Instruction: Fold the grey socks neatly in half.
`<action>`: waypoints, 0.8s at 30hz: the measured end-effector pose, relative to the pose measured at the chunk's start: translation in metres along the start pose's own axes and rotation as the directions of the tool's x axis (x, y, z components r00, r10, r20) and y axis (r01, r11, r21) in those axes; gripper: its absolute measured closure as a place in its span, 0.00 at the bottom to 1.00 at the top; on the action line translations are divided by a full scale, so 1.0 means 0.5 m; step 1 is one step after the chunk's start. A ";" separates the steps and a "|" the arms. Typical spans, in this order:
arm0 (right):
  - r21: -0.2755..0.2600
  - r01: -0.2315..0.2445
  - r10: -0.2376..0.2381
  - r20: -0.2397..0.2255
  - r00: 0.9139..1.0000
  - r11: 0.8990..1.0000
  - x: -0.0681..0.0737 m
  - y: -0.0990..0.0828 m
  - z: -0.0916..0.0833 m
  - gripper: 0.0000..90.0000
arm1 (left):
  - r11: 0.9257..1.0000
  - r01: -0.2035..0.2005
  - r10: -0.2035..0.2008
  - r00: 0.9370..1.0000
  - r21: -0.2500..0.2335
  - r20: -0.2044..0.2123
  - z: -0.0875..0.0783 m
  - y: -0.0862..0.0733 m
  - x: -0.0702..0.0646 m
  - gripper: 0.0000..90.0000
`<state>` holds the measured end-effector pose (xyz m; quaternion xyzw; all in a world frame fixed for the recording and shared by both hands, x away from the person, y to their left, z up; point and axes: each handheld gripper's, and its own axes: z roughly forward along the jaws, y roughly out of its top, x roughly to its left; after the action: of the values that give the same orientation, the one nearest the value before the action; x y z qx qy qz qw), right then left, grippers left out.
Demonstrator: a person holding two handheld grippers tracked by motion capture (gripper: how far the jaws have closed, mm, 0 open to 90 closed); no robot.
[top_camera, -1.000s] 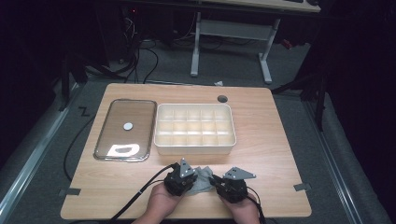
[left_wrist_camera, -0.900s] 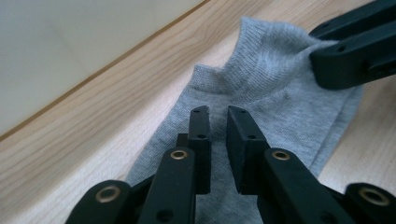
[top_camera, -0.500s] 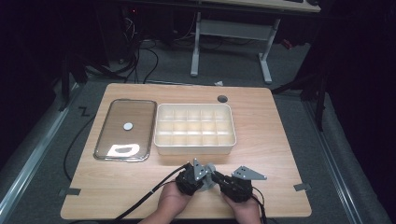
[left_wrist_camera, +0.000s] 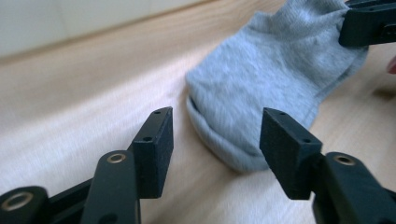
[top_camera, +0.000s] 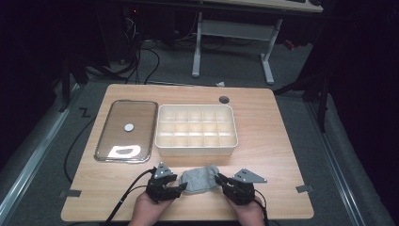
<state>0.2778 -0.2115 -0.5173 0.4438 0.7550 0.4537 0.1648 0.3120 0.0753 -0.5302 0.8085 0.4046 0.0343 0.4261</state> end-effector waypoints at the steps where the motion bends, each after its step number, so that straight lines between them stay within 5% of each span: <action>1: 0.000 0.011 -0.011 0.006 1.000 1.000 0.004 0.000 0.000 0.91 | 1.000 0.015 -0.015 1.000 -0.007 0.023 -0.001 -0.002 0.005 0.51; 4: 0.006 0.039 -0.039 0.020 0.999 0.999 0.014 0.001 0.000 0.91 | 0.999 0.035 -0.035 0.996 -0.003 0.081 0.001 0.001 0.014 0.55; 11: 0.040 0.097 -0.100 0.070 0.993 0.994 0.042 0.019 0.001 0.91 | 0.998 0.033 -0.029 0.996 -0.052 0.080 -0.001 -0.004 0.022 0.82; 16: 0.074 0.128 -0.135 0.104 0.985 0.989 0.067 0.024 0.003 0.90 | 0.992 0.057 -0.045 0.994 -0.116 0.100 -0.015 -0.014 0.026 0.88; 24: 0.101 0.156 -0.172 0.168 0.971 0.983 0.106 0.041 0.014 0.90 | 0.994 0.026 -0.015 0.995 -0.104 0.101 -0.011 -0.014 0.022 0.87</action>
<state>0.2639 -0.1601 -0.4956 0.4248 0.7907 0.3644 0.2482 0.3127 0.0889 -0.5350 0.7814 0.3886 0.0106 0.4881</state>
